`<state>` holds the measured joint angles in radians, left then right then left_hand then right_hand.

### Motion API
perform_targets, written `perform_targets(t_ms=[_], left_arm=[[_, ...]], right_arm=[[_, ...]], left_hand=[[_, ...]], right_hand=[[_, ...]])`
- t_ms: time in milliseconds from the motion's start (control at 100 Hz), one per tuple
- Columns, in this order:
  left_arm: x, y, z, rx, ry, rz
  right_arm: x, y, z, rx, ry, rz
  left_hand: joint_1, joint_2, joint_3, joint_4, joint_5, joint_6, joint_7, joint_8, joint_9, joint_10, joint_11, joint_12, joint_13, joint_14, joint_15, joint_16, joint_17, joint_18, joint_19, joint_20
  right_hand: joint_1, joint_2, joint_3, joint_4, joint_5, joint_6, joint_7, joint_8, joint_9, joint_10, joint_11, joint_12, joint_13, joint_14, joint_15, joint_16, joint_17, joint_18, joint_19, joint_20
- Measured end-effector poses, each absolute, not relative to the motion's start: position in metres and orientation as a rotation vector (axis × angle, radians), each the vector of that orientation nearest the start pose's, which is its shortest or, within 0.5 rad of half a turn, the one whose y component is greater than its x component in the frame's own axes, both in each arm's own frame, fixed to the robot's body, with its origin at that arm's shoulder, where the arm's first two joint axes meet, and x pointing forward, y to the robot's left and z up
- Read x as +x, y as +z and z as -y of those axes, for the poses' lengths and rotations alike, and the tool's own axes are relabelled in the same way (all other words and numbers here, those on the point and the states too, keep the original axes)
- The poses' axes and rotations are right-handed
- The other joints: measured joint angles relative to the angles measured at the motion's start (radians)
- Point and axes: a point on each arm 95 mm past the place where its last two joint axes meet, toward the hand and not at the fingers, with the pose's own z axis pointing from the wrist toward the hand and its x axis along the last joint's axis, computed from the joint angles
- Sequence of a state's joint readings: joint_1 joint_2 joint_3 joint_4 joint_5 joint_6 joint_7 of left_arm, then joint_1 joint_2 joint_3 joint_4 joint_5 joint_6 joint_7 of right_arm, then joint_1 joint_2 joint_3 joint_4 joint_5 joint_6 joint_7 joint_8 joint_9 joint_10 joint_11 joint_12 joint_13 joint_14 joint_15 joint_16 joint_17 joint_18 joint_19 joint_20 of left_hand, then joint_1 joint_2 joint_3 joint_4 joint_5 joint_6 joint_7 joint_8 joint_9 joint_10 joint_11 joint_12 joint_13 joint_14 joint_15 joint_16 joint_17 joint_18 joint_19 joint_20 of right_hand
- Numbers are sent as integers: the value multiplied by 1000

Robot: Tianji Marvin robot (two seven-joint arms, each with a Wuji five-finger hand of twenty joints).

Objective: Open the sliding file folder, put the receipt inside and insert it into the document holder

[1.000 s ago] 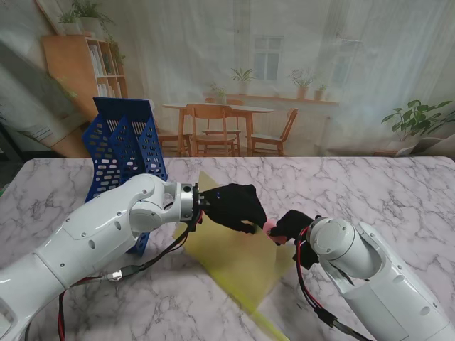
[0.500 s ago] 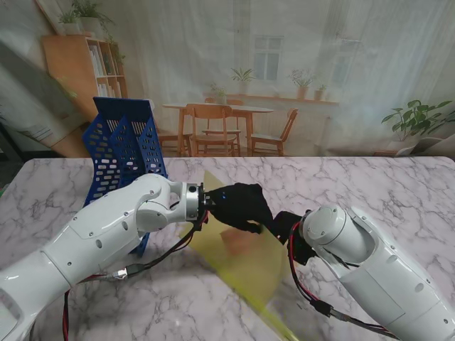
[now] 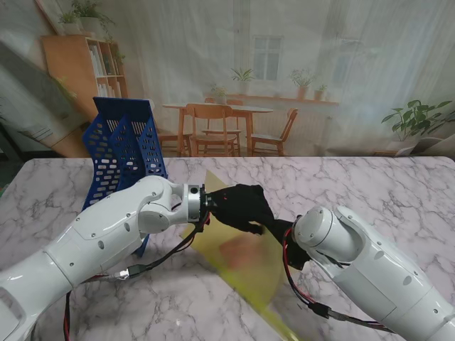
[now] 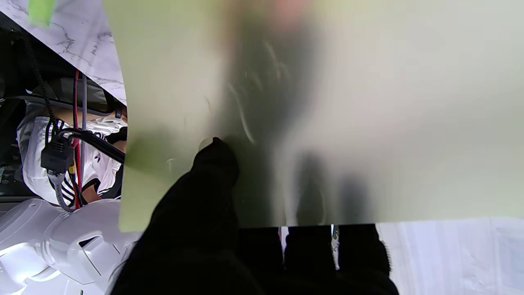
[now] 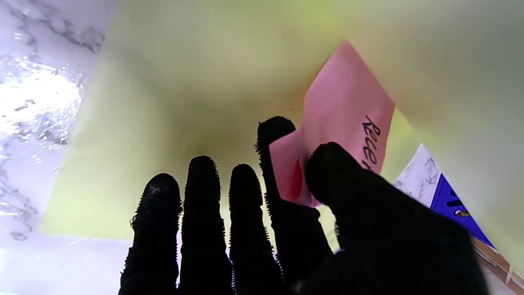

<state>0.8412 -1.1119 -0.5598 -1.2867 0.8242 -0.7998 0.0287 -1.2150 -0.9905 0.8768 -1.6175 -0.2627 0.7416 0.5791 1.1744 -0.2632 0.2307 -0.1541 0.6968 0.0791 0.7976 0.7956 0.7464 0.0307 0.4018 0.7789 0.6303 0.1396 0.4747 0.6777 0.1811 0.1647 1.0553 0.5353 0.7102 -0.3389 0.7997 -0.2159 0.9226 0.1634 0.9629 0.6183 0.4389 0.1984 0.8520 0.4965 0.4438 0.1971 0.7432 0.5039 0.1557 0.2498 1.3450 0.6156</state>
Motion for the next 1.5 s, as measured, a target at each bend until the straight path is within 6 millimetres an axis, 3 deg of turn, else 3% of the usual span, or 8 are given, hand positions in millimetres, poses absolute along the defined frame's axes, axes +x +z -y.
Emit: perform_targets(t_ms=[180,550,900,1140,1320,1370,1450,1500], left_arm=[[448,-250,158,-156,-2048,-2293],[448,-251,157,-175,-2050,-2297],[448,-251,156,-172,-2050,-2291],[447,-252,156,-175,-2049,-2297],[447,-253,156,-175,-2049,-2298],[447,-253,156,-175,-2050,-2299],[447,-253,156,-175,-2050,-2300],[446,-254,156,-176,-2050,-2300]], right_arm=[[417,-326,-47,-2551,-1053,1772],[413,-332,-56,-2489,-1027,1847],[414,-336,-64,-2467,-988,1852],[416,-336,-66,-2450,-990,1859],[417,-337,-62,-2492,-1065,1833],[417,-337,-61,-2497,-1072,1830],[416,-337,-60,-2503,-1079,1818],[416,-337,-60,-2497,-1081,1830]], left_hand=[[0,0,0,0,0,0,0,0,0,0,0,-1,0,0,0,-1,0,0,0,0],[0,0,0,0,0,0,0,0,0,0,0,-1,0,0,0,-1,0,0,0,0],[0,0,-1,0,0,0,0,0,0,0,0,-1,0,0,0,-2,0,0,0,0],[0,0,-1,0,0,0,0,0,0,0,1,-1,0,0,0,-10,0,0,0,0],[0,0,-1,0,0,0,0,3,0,0,1,-1,0,0,0,-10,0,0,0,0],[0,0,-1,0,0,0,0,3,0,0,1,-1,0,0,0,-10,0,0,0,0],[0,0,-1,0,0,0,0,3,0,0,1,-1,0,0,0,-10,0,0,0,0],[0,0,-1,0,0,0,0,3,0,0,1,-1,0,0,0,-10,0,0,0,0]], right_hand=[[0,41,-89,0,-61,-88,13,17,-30,0,0,1,-3,0,0,0,-12,-1,0,0],[0,59,-173,0,-88,-173,25,6,-43,0,-10,0,-13,0,-1,9,-35,-1,-5,0],[0,60,-176,0,-111,-188,24,-19,-54,0,-23,-9,-23,-9,14,14,-48,-1,-16,0],[-29,38,-180,0,-289,-262,-12,-166,-97,1,-33,-14,-23,-11,14,21,-49,-2,-22,0],[-10,29,-157,0,-287,-288,1,-170,-105,1,-34,-14,-23,-11,13,21,-49,-2,-22,1],[-12,29,-166,0,-304,-298,-28,-208,-105,1,-34,-14,-23,-12,13,21,-49,-2,-22,1],[-119,29,-165,0,-304,-299,-149,-239,-105,1,-34,-22,-30,-13,13,21,-49,-2,-22,7],[-224,15,-119,41,-324,-254,-256,-228,-125,1,-36,-23,-35,-13,13,21,-49,-2,-26,8]])
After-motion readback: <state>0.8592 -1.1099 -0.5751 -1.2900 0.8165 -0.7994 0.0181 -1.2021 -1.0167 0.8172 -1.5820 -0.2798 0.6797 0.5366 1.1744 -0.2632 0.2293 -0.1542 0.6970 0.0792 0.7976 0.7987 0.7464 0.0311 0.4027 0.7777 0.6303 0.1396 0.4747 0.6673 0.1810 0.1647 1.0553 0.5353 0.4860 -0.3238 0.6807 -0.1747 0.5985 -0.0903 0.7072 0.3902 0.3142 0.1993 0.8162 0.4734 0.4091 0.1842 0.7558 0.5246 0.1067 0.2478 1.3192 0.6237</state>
